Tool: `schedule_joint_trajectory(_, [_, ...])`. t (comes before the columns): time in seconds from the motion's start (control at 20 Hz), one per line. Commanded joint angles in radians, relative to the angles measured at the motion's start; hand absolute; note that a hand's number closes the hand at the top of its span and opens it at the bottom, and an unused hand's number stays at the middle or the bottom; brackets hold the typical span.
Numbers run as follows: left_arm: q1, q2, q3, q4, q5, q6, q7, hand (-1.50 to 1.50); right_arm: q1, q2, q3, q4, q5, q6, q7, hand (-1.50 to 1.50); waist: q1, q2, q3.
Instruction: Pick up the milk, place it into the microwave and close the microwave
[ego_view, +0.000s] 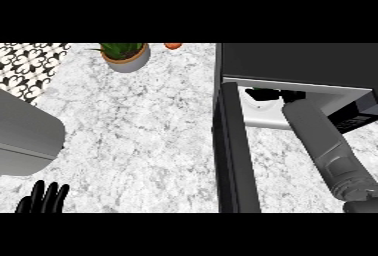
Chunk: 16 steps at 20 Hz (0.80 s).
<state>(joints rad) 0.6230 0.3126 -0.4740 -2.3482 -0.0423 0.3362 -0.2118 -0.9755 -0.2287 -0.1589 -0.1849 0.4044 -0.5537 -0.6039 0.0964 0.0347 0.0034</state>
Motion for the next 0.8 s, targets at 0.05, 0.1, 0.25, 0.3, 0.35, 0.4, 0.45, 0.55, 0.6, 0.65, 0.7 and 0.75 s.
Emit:
schedule_joint_trajectory(0.05, [-0.011,-0.008,0.009,0.006,-0.009,0.012,0.017,-1.50,-0.024,0.047,0.011,0.052,0.017,0.019,-0.010,-1.50,-0.017,-0.005,0.000])
schedule_joint_trajectory(0.1, [-0.004,-0.007,-0.014,0.008,-0.018,0.006,0.011,-1.50,-0.026,0.034,0.004,0.052,0.011,0.039,-0.022,-1.50,-0.017,-0.005,0.000])
schedule_joint_trajectory(0.25, [-0.015,-0.013,-0.042,0.002,-0.063,0.020,0.030,-1.50,-0.038,0.066,-0.004,0.060,0.009,0.001,-0.018,-1.50,-0.008,0.000,0.001])
schedule_joint_trajectory(0.3, [0.028,0.011,-0.015,-0.003,-0.024,-0.001,-0.008,-1.50,-0.026,0.062,-0.018,0.057,-0.004,0.000,-0.033,-1.50,-0.007,-0.006,0.000])
schedule_joint_trajectory(0.35, [0.004,0.003,-0.028,-0.035,-0.051,0.014,0.034,-1.50,-0.047,0.056,-0.023,0.058,-0.007,-0.008,-0.018,-1.50,-0.002,0.001,0.001])
schedule_joint_trajectory(0.4, [0.045,0.025,-0.023,-0.058,-0.048,0.005,0.021,-1.50,-0.073,0.032,-0.026,0.054,-0.010,0.023,-0.004,-1.50,-0.011,-0.009,0.000])
schedule_joint_trajectory(0.45, [0.045,0.015,-0.037,-0.020,-0.063,0.011,-0.002,-1.50,-0.024,0.043,-0.037,0.055,-0.019,-0.003,-0.042,-1.50,-0.015,-0.009,0.000])
schedule_joint_trajectory(0.55, [-0.018,-0.003,-0.024,-0.030,-0.059,0.017,0.054,-1.50,-0.046,0.025,-0.050,0.054,-0.028,-0.002,-0.032,-1.50,-0.023,-0.002,0.000])
schedule_joint_trajectory(0.6, [0.025,0.003,-0.045,-0.003,-0.080,0.018,0.009,-1.50,-0.065,0.035,-0.049,0.055,-0.026,-0.019,-0.012,-1.50,-0.016,-0.008,-0.001])
schedule_joint_trajectory(0.65, [0.029,0.009,-0.049,-0.034,-0.084,0.017,0.020,-1.50,-0.068,0.002,-0.067,0.053,-0.040,-0.016,-0.010,-1.50,-0.010,-0.004,0.000])
schedule_joint_trajectory(0.7, [-0.001,-0.011,-0.033,0.004,-0.066,0.023,0.026,-1.50,-0.022,0.027,-0.072,0.042,-0.046,-0.030,-0.066,-1.50,-0.028,-0.007,0.000])
schedule_joint_trajectory(0.75, [0.019,0.005,-0.054,-0.015,-0.085,0.016,0.030,-1.50,-0.068,0.016,-0.070,0.056,-0.042,-0.017,-0.018,-1.50,-0.018,-0.007,0.000])
